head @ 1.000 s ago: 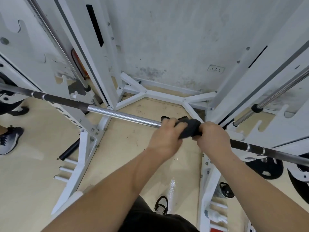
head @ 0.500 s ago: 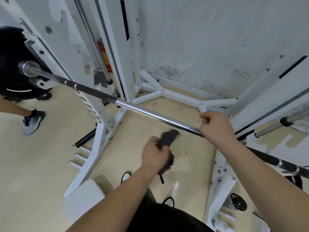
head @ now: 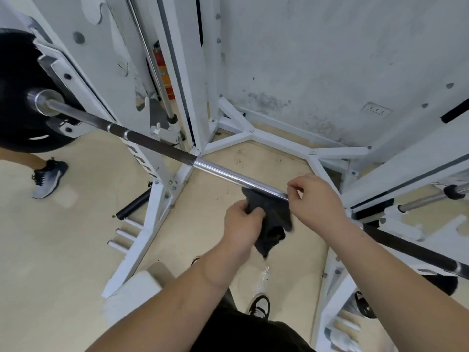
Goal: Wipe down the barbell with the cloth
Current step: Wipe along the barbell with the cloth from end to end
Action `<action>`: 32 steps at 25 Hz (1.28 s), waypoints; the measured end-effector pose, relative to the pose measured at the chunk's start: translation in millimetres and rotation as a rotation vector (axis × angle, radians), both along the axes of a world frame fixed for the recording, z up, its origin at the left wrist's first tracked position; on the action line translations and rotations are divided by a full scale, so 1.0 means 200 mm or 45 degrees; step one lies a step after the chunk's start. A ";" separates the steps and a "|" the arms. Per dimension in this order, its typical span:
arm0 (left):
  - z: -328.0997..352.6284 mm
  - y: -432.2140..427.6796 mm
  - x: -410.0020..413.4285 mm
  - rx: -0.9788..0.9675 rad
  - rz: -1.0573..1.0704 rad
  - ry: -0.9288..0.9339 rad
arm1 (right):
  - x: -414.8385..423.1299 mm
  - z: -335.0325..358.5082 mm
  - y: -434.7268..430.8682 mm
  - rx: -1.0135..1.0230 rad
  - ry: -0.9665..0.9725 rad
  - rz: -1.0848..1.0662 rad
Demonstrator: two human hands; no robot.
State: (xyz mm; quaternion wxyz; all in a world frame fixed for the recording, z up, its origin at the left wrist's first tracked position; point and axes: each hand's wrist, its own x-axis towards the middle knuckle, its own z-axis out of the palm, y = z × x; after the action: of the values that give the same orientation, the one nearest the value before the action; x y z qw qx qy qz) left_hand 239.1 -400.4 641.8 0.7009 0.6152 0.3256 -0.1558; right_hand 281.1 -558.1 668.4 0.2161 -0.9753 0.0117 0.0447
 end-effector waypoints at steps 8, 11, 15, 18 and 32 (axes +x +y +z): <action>0.03 0.31 0.28 0.222 0.708 -0.223 | -0.09 -0.02 -0.03 0.007 -0.058 0.046; -0.05 0.11 0.14 0.527 0.093 -0.341 | -0.11 -0.01 -0.05 0.023 -0.107 0.079; -0.07 0.24 0.18 0.557 0.185 -0.449 | -0.14 0.03 -0.11 -0.010 -0.105 0.100; -0.03 0.26 0.23 0.885 0.233 -0.350 | -0.19 0.04 -0.18 0.013 -0.122 0.073; 0.26 -0.58 0.19 1.473 -1.427 -0.578 | -0.46 0.07 -0.75 -0.412 0.143 -0.208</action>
State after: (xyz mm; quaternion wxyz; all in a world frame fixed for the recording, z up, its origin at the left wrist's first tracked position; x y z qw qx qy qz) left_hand 278.1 -515.8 693.7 0.1418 0.9652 -0.1488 -0.1618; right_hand 189.5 -709.0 682.7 0.0583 -0.9891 0.1099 0.0787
